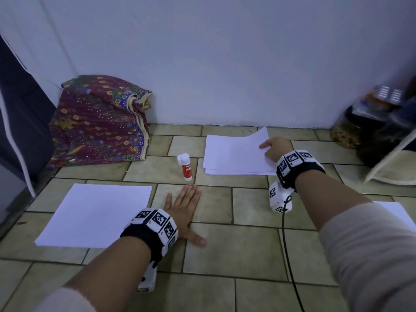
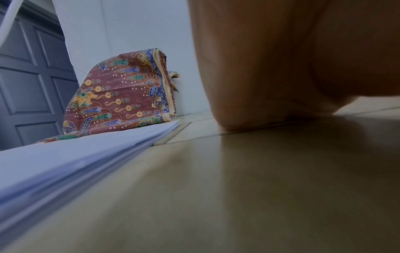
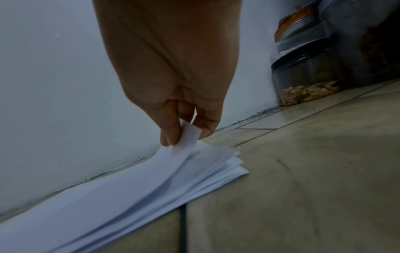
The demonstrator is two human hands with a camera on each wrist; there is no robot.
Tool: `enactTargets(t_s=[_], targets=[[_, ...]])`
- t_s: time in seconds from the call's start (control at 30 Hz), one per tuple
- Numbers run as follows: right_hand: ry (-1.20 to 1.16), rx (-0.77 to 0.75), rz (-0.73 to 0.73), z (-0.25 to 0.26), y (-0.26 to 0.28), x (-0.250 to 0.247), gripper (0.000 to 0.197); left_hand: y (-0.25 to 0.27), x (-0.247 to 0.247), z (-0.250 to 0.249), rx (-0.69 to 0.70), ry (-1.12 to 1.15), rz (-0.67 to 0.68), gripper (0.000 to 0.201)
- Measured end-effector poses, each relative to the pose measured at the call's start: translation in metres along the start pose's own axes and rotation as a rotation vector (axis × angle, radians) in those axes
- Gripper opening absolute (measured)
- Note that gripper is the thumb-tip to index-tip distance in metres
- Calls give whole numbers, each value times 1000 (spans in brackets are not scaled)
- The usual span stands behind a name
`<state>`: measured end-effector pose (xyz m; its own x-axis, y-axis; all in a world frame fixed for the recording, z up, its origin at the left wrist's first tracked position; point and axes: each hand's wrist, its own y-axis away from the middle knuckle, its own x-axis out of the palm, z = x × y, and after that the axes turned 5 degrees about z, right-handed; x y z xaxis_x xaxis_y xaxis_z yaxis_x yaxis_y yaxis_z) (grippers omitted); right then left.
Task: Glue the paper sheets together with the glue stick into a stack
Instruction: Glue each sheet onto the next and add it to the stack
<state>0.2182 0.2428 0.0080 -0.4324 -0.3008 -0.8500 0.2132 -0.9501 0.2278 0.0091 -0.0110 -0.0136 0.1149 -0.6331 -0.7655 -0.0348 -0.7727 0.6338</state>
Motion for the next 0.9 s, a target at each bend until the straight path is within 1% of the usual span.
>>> enactTargets(t_s=[0.27,0.3,0.4,0.43,0.53,0.67,0.77,0.8,0.87,0.9], targets=[[39,-56,0,-8,-4,2,43,-2,1,4,7,12,11,137],[43,-58,0,-8,-4,2,43,-3,1,5,11,10,16,141],[44,-48,-1,-10,-5,3,42,-6,-1,7,33,14,34,168],[48,-43,1,-10,-6,4,41,-7,0,7,35,12,33,171],[62,-19,0,-9,-7,4,38,-7,1,7,27,19,22,155],[35,20,12,-7,-7,3,36,-6,0,5,24,22,25,151],[15,57,-9,-7,-5,3,35,-3,-1,4,18,29,15,140],[16,70,-17,-8,-4,3,34,-2,-1,3,21,29,15,141],[25,82,-27,-8,-1,4,31,-1,-3,3,23,22,31,153],[32,84,-29,-7,0,5,29,0,-4,3,18,22,41,155]])
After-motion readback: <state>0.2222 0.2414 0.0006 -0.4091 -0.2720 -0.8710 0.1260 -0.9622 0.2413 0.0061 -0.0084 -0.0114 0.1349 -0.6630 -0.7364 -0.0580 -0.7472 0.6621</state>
